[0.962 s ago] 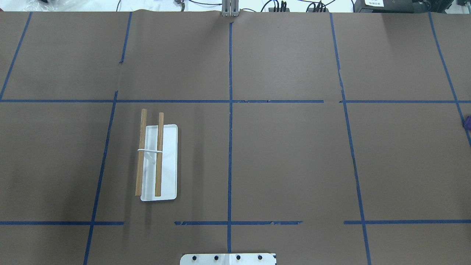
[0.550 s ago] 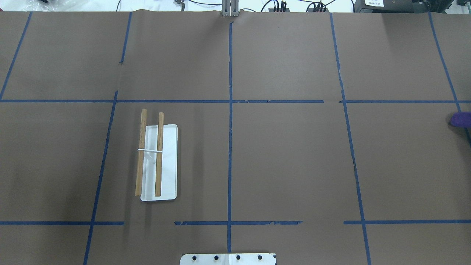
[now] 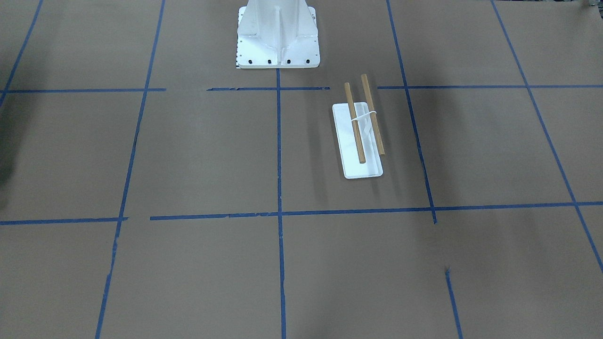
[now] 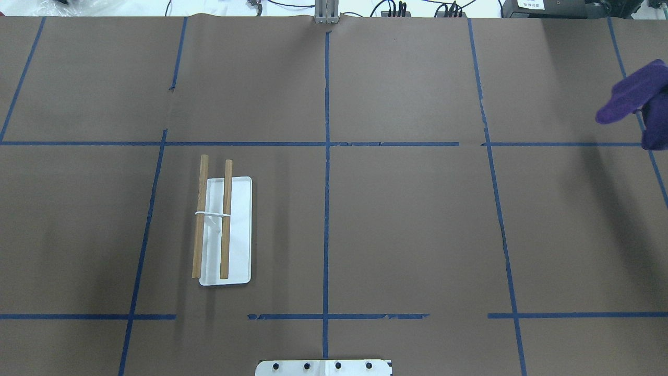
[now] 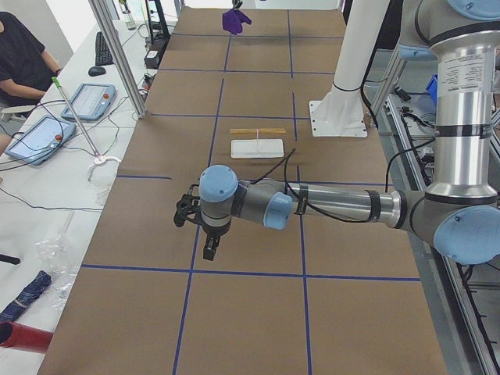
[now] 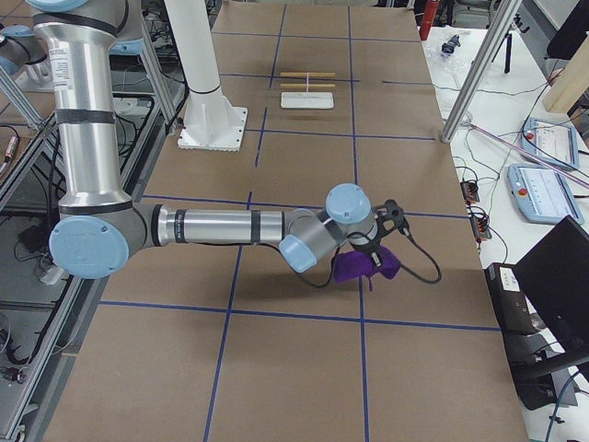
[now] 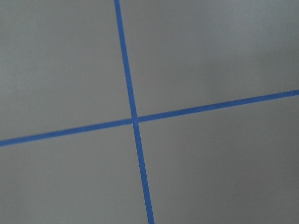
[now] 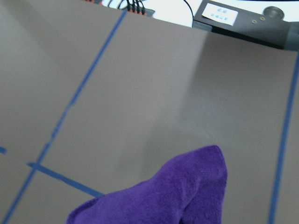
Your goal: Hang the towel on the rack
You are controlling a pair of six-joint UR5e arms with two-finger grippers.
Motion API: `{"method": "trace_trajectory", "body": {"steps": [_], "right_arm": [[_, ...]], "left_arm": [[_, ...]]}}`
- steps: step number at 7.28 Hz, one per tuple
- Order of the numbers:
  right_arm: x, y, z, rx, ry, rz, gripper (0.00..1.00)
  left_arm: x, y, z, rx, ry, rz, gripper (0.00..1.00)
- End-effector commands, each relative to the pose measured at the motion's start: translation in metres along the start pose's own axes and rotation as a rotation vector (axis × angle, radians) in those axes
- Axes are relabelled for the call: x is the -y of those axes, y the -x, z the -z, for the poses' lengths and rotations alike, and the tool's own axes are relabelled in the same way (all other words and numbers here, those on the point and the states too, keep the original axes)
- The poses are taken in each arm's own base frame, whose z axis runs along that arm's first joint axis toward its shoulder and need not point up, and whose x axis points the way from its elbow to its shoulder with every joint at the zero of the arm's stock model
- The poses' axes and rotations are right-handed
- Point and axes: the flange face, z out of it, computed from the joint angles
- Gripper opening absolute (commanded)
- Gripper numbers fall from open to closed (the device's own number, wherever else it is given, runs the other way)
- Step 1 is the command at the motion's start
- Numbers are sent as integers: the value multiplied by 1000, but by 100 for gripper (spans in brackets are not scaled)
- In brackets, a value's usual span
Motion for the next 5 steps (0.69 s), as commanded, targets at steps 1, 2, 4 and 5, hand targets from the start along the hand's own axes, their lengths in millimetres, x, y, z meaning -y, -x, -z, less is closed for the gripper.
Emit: {"method": "trace_trajectory", "body": {"steps": [1,2,4,5], "right_arm": [[74,122,-2,124,-61,-158,0],[89,173,-9,158,-77,-217,0],[90,291,-38,199,-147,-422,0],[87,340,-44,234,-176,-514,0]], "left_arm": [[54,-42,-1,-43,-97,47,100],[80,-75,-9,-76,-97,69,100],[139,-161,-6,-177,-135,176,100],[157,-206,-9,-243,-137,253,100]]}}
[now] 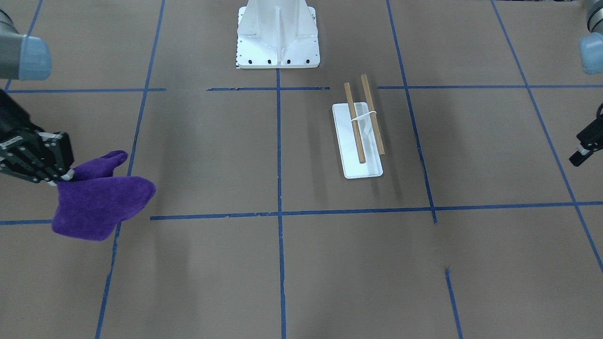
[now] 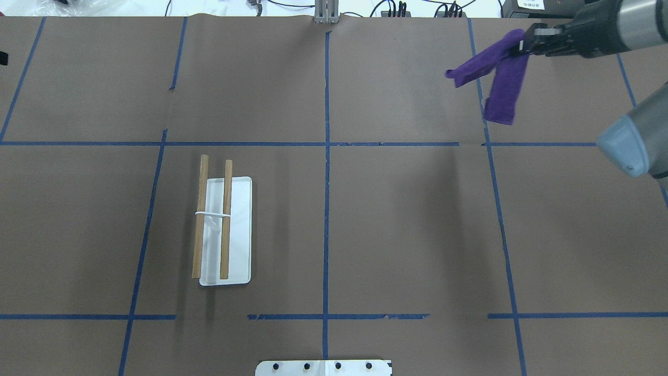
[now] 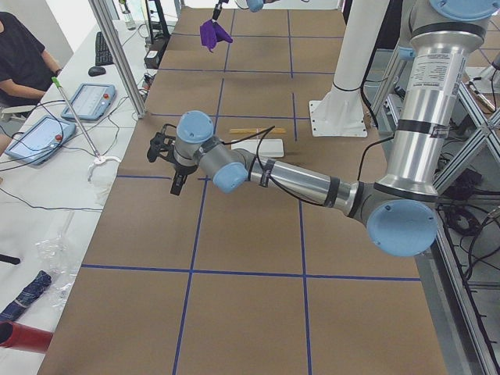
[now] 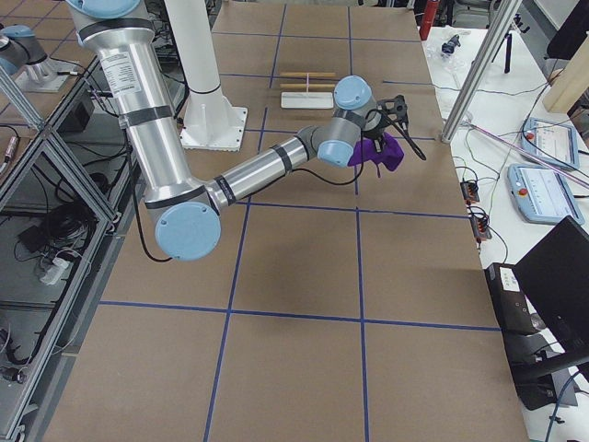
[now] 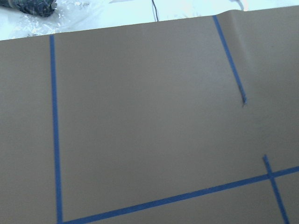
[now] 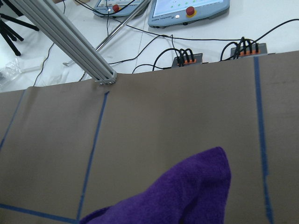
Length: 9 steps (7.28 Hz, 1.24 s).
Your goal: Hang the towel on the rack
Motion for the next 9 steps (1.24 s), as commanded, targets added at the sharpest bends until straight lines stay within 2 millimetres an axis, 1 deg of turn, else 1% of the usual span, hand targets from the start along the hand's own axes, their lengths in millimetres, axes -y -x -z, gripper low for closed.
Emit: {"method": "trace_trajectory", "body": {"steps": [1,2,3,5,6,7,8,9], "right_arm": [[-50,96,-31,88,-63,-223,0],[-71,130,-43,121,-104,-292,0],[-93,150,-57,132,-140,-316,0],[-122,181,-71,158,-208,-354,0],[-139,189,-78,156,-242,-351,0],[-151,201,-81,169,-253,-350,0],[-159,209,-83,177,-265,-350,0],[-164,212,-84,179,-278,-350,0]], "left_arm": [[16,-110,-36,-133,25,188,100],[11,-163,-54,-193,68,275,100],[10,-216,-66,-237,117,385,100],[0,-286,-76,-284,182,555,100],[-2,-321,-76,-311,210,632,100],[-11,-357,-83,-344,221,693,100],[-21,-384,-90,-368,211,724,100],[-27,-399,-95,-380,217,740,100]]}}
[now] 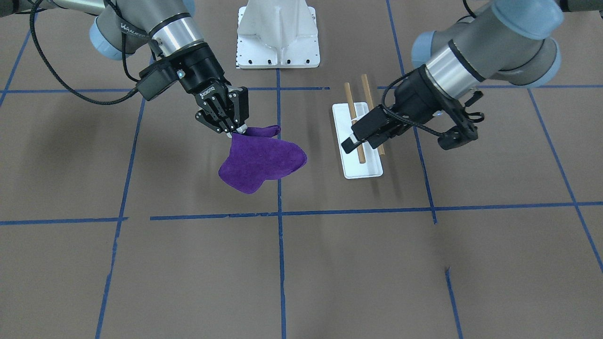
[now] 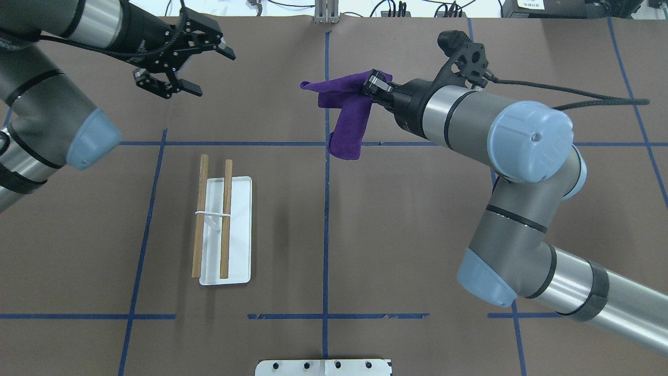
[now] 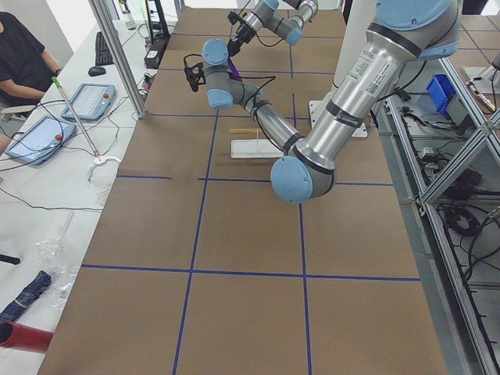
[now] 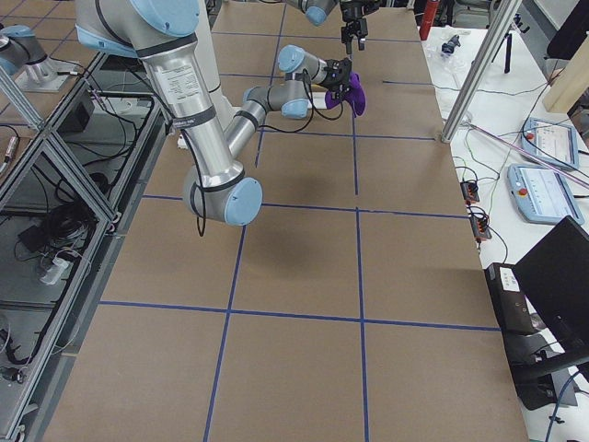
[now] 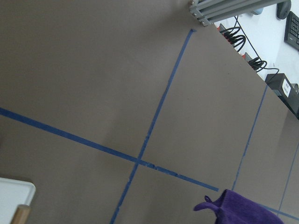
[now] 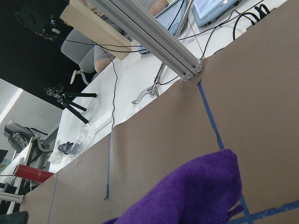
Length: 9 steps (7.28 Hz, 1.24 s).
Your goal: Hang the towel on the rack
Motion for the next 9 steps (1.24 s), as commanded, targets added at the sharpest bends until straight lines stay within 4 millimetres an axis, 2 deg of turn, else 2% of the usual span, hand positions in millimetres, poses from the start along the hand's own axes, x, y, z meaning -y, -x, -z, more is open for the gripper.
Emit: {"method": "trace_trajectory", "body": {"steps": [1,5,7,9], "right_arm": [[-13,9,4,21,-14,-3,0],[-13,13,9,35,-19,-5,0],[-14,13,9,36,-18,-5,0],[-19,13,9,36,-19,-4,0]], "left_arm": [[-32,-16,-24,-39,12,52,100],[-45,-22,-33,-49,18,51,100],[-50,-23,-37,-48,26,50,97],[-47,-26,-43,-42,24,53,95]]}}
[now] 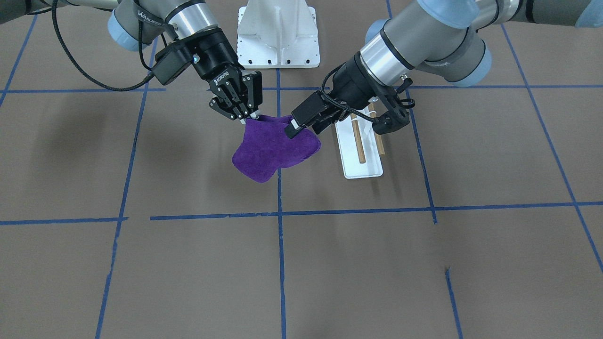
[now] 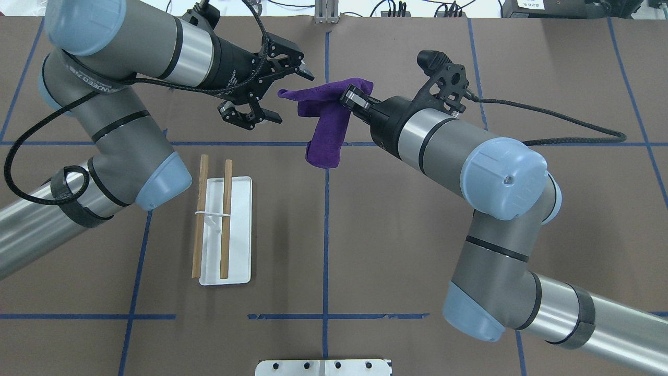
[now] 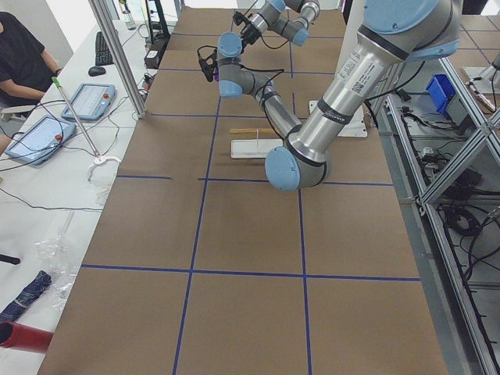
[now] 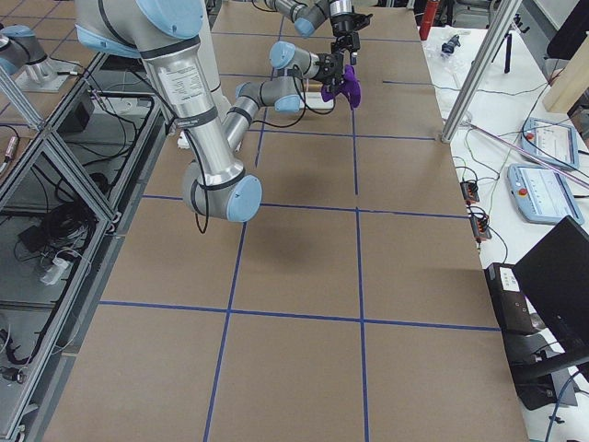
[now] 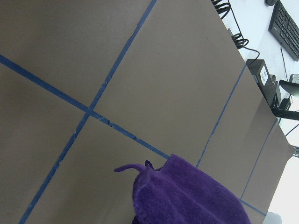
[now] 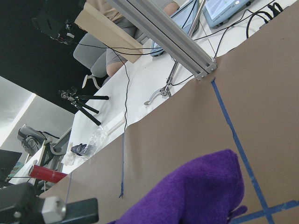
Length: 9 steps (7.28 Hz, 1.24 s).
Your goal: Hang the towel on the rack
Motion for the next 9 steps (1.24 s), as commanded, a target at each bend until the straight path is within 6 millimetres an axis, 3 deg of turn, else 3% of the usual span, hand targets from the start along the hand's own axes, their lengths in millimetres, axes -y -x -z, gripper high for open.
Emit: {"method": "trace_trajectory", "body": {"steps": [1,4,7,8,9], "right_arm": [[-4,0,0,1,-3,0,0],[-3,3,3,10,-4,1,0],[-3,-1,3,5,-3,5,0],[-7,2,5,16,8,1,5],[-9,1,5,14,14,0,79]], "left_arm": [[1,-1,-3,4,-1,4,82],[0,-1,-2,0,2,-8,0],[-2,-2,2,-24,11,-31,0],[-1,-1,2,-23,11,-32,0],[-1,-1,3,-24,10,-31,0]]}}
